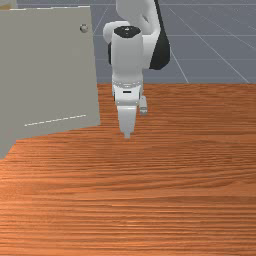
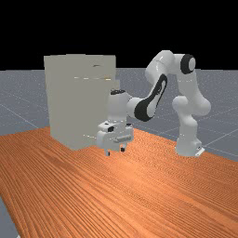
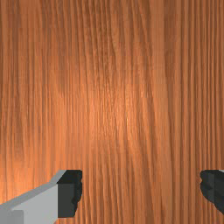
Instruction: Close the cabinet door
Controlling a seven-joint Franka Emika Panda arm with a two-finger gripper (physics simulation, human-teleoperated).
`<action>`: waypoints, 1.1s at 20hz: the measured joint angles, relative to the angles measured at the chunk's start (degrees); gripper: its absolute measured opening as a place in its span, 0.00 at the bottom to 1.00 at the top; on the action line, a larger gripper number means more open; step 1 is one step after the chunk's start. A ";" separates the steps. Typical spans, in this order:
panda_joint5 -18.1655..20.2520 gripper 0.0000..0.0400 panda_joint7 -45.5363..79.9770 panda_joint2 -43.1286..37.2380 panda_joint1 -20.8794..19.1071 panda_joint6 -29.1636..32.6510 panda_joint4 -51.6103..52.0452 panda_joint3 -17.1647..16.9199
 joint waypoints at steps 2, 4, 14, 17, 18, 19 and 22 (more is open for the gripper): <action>-1.54 0.39 0.69 0.06 0.10 -1.15 -0.58 -1.09; -1.64 0.78 2.64 -0.03 -0.06 -2.31 -0.83 -1.91; 8.76 0.03 70.34 -12.09 2.95 -32.41 1.47 -8.26; 12.43 0.01 79.37 -11.94 3.91 -34.11 2.16 -9.31; 12.92 0.00 80.32 -11.94 4.18 -34.31 2.22 -9.60; 13.24 0.00 80.89 -11.97 4.42 -34.44 2.20 -9.87; 13.62 0.00 81.40 -12.10 5.09 -34.51 2.05 -10.64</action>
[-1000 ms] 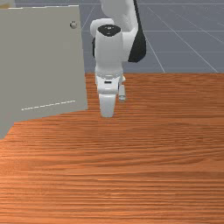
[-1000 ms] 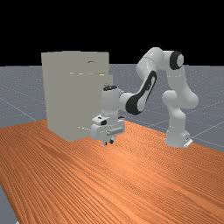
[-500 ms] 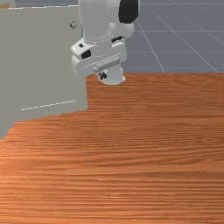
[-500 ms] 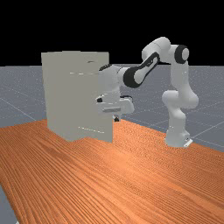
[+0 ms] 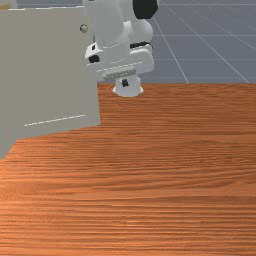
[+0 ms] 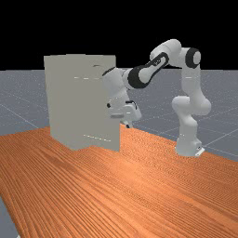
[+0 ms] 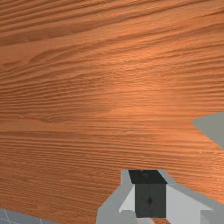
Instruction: Close the cabinet door
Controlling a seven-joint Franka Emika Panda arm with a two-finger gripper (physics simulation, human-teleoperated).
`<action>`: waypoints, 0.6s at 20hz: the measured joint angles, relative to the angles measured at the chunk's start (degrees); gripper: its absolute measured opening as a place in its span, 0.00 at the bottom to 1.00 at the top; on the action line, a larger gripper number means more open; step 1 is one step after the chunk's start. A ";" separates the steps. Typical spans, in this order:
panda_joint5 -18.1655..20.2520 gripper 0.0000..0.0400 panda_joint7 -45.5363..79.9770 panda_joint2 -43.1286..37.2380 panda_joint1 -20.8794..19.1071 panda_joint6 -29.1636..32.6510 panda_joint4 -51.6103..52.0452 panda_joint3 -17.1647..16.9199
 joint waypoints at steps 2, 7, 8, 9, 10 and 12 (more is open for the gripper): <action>-0.56 0.00 0.03 -1.13 0.31 0.34 -1.73 -0.63; -4.51 0.00 -1.25 -5.74 0.42 1.37 -8.66 -3.78; -4.82 0.00 -2.00 -6.55 0.52 1.42 -9.81 -4.64; -5.08 0.00 -2.82 -7.10 0.70 1.38 -10.61 -5.63; -5.23 0.00 -4.05 -7.48 0.79 1.28 -11.22 -6.96; -5.42 0.00 -6.52 -8.06 0.76 1.17 -11.92 -10.23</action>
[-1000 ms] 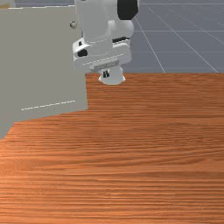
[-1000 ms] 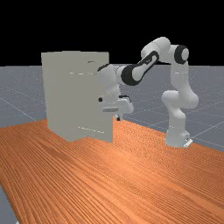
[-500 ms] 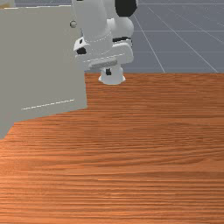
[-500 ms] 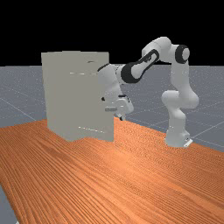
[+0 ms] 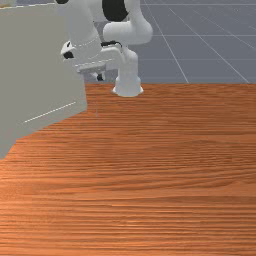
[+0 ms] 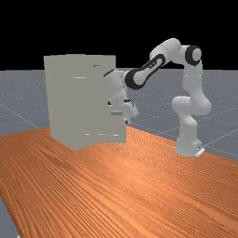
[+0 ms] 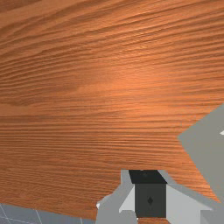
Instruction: Close the cabinet door
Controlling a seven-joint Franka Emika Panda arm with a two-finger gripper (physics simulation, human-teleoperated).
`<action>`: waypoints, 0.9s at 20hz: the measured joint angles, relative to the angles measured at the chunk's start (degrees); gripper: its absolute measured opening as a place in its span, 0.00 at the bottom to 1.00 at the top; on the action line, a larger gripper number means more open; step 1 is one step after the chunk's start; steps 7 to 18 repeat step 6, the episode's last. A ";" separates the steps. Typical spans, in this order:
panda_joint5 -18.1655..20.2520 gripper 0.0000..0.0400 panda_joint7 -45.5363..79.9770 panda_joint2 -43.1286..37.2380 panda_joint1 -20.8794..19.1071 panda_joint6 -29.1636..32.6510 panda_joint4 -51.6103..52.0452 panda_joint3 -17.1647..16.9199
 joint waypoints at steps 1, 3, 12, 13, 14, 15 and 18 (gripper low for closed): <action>-0.33 0.00 -1.02 -0.02 -0.84 0.14 -0.15 -2.04; -1.25 0.00 -2.35 -0.16 -3.19 0.62 -0.51 -5.93; -2.58 0.00 -5.30 0.20 -5.21 1.74 -0.50 -11.01; -2.58 0.00 -5.30 0.20 -5.21 1.74 -0.50 -11.01; -2.58 0.00 -5.30 0.20 -5.21 1.74 -0.50 -11.01; -2.58 0.00 -5.30 0.20 -5.21 1.74 -0.50 -11.01; -2.58 0.00 -5.30 0.20 -5.21 1.74 -0.50 -11.01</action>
